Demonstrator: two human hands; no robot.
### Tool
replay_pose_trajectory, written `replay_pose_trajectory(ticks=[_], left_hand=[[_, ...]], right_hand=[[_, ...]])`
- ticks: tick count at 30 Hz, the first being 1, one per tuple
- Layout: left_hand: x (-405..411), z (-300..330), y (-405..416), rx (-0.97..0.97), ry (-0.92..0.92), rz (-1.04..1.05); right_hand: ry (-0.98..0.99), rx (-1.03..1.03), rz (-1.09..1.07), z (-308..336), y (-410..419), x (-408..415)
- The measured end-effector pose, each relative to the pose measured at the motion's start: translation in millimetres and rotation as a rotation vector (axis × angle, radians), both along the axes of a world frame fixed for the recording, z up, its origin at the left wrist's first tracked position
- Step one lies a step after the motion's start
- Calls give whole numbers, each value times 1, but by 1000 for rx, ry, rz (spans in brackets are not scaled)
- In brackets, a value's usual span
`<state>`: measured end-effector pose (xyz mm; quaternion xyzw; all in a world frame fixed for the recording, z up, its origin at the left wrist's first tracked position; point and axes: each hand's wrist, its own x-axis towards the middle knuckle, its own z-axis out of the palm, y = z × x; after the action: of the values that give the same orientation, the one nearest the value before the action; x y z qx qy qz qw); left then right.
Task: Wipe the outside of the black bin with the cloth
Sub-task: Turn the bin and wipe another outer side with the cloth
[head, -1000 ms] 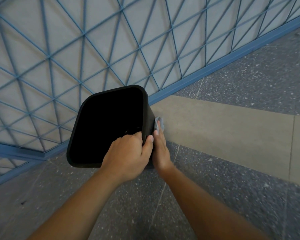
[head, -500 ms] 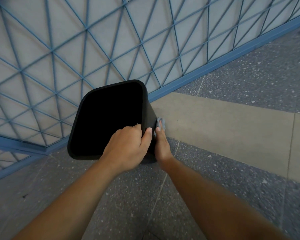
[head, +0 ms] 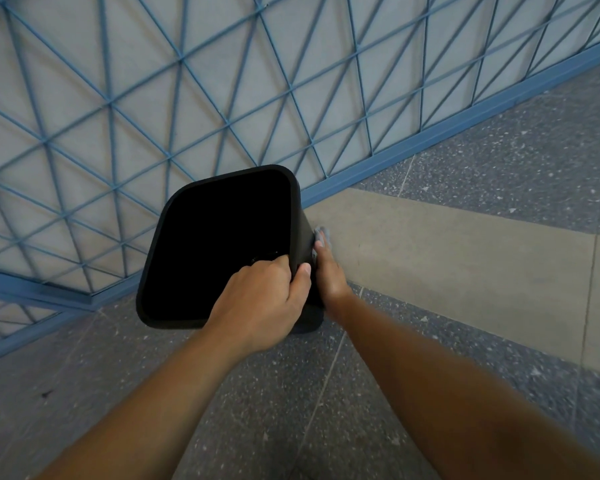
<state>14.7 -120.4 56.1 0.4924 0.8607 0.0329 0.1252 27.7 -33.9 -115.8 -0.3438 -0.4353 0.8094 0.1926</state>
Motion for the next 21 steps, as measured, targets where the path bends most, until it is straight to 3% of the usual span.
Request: replay_pose_trajectory(ticks=[5, 16, 21], left_hand=[[-3, -2, -1, 6, -20, 0], [-2, -2, 0, 14, -9, -7], [0, -1, -1, 30, -10, -7]], right_hand=[[21, 165, -25, 8, -11, 5], [-18, -4, 74, -5, -8, 18], [24, 98, 1, 13, -26, 22]])
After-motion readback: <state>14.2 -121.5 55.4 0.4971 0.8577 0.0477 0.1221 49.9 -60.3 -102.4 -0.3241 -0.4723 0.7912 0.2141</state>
